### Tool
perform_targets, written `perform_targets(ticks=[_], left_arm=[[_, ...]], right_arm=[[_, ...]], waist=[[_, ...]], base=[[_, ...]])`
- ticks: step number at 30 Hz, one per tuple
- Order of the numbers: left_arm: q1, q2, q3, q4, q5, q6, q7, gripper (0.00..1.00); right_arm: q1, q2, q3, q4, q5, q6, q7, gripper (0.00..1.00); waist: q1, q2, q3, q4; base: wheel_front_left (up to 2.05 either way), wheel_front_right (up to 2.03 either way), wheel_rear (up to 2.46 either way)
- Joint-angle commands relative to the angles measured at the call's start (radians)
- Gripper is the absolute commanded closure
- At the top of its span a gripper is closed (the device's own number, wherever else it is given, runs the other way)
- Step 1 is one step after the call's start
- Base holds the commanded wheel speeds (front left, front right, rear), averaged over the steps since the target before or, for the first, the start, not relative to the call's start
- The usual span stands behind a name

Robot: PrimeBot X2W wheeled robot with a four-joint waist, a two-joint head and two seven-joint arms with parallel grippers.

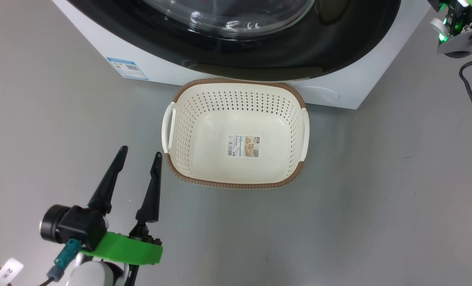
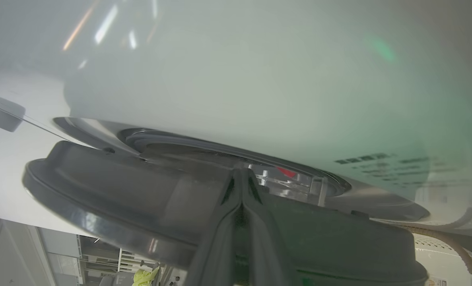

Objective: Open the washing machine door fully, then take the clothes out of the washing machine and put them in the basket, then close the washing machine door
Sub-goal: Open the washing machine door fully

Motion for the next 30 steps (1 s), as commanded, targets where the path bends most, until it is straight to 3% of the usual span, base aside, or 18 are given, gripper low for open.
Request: perform_targets(ticks=[1,16,30], left_arm=[[-0.022,0.015,0.029,-0.021,-0.013,-0.003,-0.012,0.0],[0.006,0.008,0.031,-0.005,-0.006,-0.003,-0.012,0.0],[0.063,0.004,0.044,-0.003,0.006,-0.003,-0.012,0.0]], right_arm=[[-0.007,0.024,0.002,-0.02,0.011,-0.001,0.015,1.0],[0.099,0.061,0.007,-0.03,0.039,-0.001,0.156,1.0],[0.279,0.078,0.013,-0.186,0.027,-0.001,0.228,1.0]], waist=[[-0.0001,0.0,-0.001,0.001],[-0.0001,0.0,-0.07,-0.013],[-0.0001,0.0,-0.149,-0.021]], base=[[0.0,0.0,0.0],[0.0,0.0,0.0],[0.0,0.0,0.0]])
